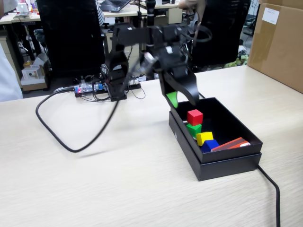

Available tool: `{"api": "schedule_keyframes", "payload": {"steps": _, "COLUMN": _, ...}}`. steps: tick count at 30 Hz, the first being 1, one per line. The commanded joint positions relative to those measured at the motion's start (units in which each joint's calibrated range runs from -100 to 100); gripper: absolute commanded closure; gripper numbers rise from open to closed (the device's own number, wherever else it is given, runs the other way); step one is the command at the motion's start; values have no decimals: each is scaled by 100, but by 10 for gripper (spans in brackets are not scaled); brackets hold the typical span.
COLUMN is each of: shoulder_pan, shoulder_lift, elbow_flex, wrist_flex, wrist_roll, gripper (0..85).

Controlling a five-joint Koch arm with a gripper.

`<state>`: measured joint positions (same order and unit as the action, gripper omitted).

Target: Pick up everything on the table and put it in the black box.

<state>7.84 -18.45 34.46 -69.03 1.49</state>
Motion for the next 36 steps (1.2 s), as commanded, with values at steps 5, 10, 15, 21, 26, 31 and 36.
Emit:
{"api": "schedule_keyframes", "payload": {"steps": 5, "shoulder_pan": -801, "shoulder_lift": -4874, "elbow_flex": -3310, "wrist_flex": 505, "wrist_roll": -440, "gripper": 371}}
{"api": "schedule_keyframes", "payload": {"steps": 10, "shoulder_pan": -1123, "shoulder_lift": -6985, "elbow_flex": -6456, "wrist_flex": 2432, "wrist_roll": -503, "gripper": 368}}
{"api": "schedule_keyframes", "payload": {"steps": 15, "shoulder_pan": -1035, "shoulder_lift": -8144, "elbow_flex": -8088, "wrist_flex": 2899, "wrist_roll": -386, "gripper": 359}}
{"api": "schedule_keyframes", "payload": {"steps": 21, "shoulder_pan": -977, "shoulder_lift": -8155, "elbow_flex": -9230, "wrist_flex": 3555, "wrist_roll": -303, "gripper": 341}}
{"api": "schedule_keyframes", "payload": {"steps": 26, "shoulder_pan": -972, "shoulder_lift": -8155, "elbow_flex": -10282, "wrist_flex": 4730, "wrist_roll": -322, "gripper": 341}}
{"api": "schedule_keyframes", "payload": {"steps": 31, "shoulder_pan": -855, "shoulder_lift": -8155, "elbow_flex": -11080, "wrist_flex": 5438, "wrist_roll": -234, "gripper": 334}}
{"api": "schedule_keyframes", "payload": {"steps": 36, "shoulder_pan": -850, "shoulder_lift": -8155, "elbow_flex": -11932, "wrist_flex": 6043, "wrist_roll": -249, "gripper": 333}}
